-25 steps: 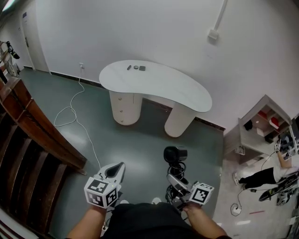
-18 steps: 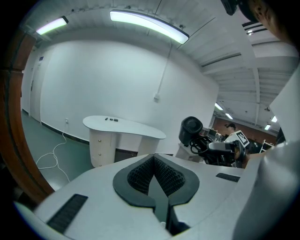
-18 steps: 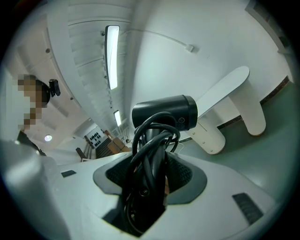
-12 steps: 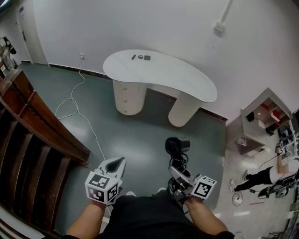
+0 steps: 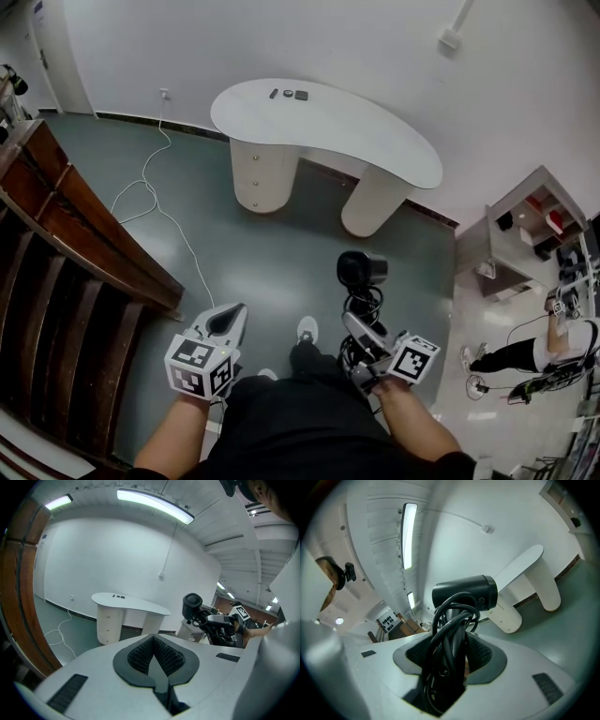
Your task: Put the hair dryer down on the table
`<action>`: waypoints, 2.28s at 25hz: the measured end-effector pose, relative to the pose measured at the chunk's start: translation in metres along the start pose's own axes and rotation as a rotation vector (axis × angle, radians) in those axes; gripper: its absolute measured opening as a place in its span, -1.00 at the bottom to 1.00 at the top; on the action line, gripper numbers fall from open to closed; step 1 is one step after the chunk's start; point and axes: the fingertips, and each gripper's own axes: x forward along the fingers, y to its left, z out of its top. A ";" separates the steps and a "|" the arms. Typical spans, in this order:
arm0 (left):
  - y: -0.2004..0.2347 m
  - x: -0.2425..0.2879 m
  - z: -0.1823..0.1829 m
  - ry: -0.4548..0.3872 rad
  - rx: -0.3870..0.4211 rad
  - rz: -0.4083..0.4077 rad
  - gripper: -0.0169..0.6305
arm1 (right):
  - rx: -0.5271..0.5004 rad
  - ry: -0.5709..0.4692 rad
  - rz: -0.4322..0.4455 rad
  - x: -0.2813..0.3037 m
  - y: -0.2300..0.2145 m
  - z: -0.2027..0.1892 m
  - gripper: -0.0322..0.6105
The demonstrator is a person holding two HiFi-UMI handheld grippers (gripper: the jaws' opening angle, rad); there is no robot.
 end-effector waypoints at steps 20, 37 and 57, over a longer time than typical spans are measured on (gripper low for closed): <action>0.058 0.127 0.101 -0.037 -0.055 0.024 -0.91 | 0.020 0.047 0.001 0.115 -0.099 0.108 -0.29; 0.074 0.260 0.190 -0.001 0.092 0.105 -0.91 | -0.021 0.109 0.100 0.195 -0.169 0.217 -0.29; 0.091 0.308 0.192 0.044 0.043 0.119 -0.91 | 0.002 0.159 0.087 0.209 -0.219 0.226 -0.29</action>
